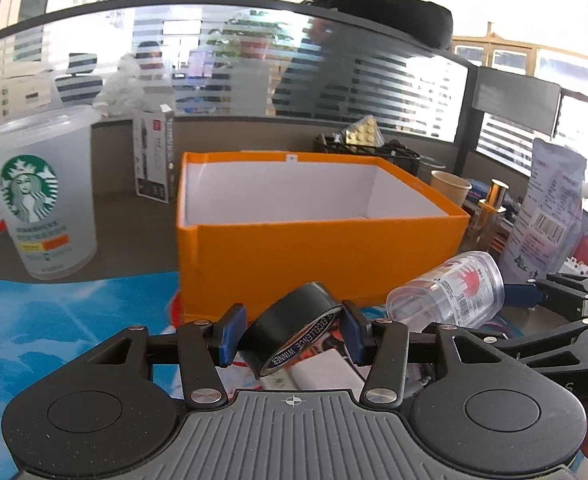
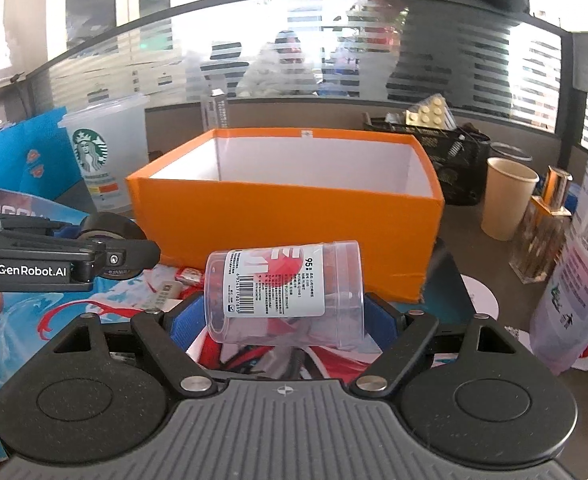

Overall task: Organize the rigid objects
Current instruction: 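Carry the tape roll and pill bottle over the orange box with both tools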

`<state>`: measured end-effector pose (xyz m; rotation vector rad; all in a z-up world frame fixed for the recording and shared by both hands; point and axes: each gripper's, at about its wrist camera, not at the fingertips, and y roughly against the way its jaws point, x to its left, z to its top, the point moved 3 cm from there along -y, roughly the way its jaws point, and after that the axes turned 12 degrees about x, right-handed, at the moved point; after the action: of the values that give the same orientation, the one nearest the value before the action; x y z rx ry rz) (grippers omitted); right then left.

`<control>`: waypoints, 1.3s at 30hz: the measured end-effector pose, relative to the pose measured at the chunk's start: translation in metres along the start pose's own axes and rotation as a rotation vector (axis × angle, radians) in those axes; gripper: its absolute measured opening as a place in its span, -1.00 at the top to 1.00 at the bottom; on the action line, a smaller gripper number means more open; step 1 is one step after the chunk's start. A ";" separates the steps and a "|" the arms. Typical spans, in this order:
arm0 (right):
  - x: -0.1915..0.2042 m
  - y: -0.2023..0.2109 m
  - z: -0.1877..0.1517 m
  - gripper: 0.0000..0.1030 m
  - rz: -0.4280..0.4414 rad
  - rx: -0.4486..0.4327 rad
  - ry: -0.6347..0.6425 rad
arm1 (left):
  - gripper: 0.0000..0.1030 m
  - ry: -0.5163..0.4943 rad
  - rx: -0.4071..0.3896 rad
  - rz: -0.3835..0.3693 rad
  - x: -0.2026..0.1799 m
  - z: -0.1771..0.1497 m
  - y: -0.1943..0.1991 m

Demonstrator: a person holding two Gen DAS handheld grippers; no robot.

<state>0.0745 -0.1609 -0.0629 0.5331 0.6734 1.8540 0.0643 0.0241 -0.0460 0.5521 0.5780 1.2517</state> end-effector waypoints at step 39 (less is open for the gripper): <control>0.043 0.015 0.075 -0.57 0.003 -0.088 0.157 | 0.05 0.041 -0.098 0.037 0.022 0.057 0.031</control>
<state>0.0967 -0.1097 0.0047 0.3335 0.6913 1.9327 0.0852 0.0484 0.0140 0.4579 0.5401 1.3219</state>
